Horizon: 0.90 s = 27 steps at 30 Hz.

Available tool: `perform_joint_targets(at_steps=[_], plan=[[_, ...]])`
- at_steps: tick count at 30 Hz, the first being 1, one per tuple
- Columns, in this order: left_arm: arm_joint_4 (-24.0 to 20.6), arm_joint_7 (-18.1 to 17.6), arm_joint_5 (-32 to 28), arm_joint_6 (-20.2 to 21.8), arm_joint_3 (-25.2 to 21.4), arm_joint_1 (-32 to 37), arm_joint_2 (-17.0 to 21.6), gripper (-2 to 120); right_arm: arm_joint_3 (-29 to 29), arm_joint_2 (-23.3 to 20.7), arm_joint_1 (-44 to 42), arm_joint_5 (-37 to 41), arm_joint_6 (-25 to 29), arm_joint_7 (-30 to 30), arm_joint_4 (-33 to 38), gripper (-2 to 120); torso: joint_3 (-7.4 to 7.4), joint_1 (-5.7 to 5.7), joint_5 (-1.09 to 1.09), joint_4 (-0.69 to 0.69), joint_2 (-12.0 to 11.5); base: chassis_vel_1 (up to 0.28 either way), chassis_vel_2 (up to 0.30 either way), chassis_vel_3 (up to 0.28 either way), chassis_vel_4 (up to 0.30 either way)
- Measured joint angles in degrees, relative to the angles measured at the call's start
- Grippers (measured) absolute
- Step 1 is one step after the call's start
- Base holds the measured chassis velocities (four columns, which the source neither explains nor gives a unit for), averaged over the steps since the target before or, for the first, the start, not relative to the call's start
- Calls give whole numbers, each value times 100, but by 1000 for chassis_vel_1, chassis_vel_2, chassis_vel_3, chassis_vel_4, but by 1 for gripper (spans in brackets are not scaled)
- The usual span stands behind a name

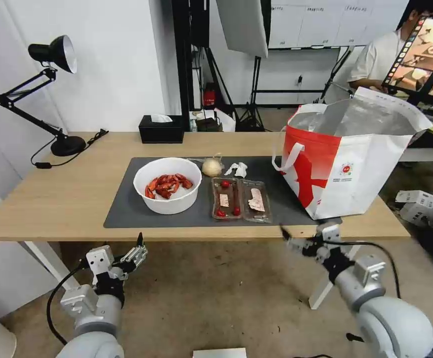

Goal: Pick up the trash from the table and place it into the takeout bag.

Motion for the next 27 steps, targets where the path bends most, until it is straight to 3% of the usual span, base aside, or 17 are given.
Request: perform_joint_targets(at_steps=[4,7,10,17,27], plan=[[-5,-19,-34,31,-6,-12,-9,100,18,-151,123,177,-163,-46,-30,100,0,0,1,1,0,0,0,0,0],[-9,-25,-27,27,-7,-13,-11,100,-6,-258,191,-97,99,29,0,100,1,0,1,5,0,0,0,0,0],[-3,72,111,-162,18,56,39,100,-48,-138,62,-411,450,121,83,100,-1,-1,-1,-1,0,0,0,0,0],[-82,-9,-87,-69,-6,14,-12,100,-102,-449,481,587,133,3,-137,100,0,0,-3,2,0,0,0,0,0],[-76,15,-84,-69,2,18,-6,100,-176,-331,441,701,145,-4,-224,100,-1,-1,-1,0,0,0,0,0,0]])
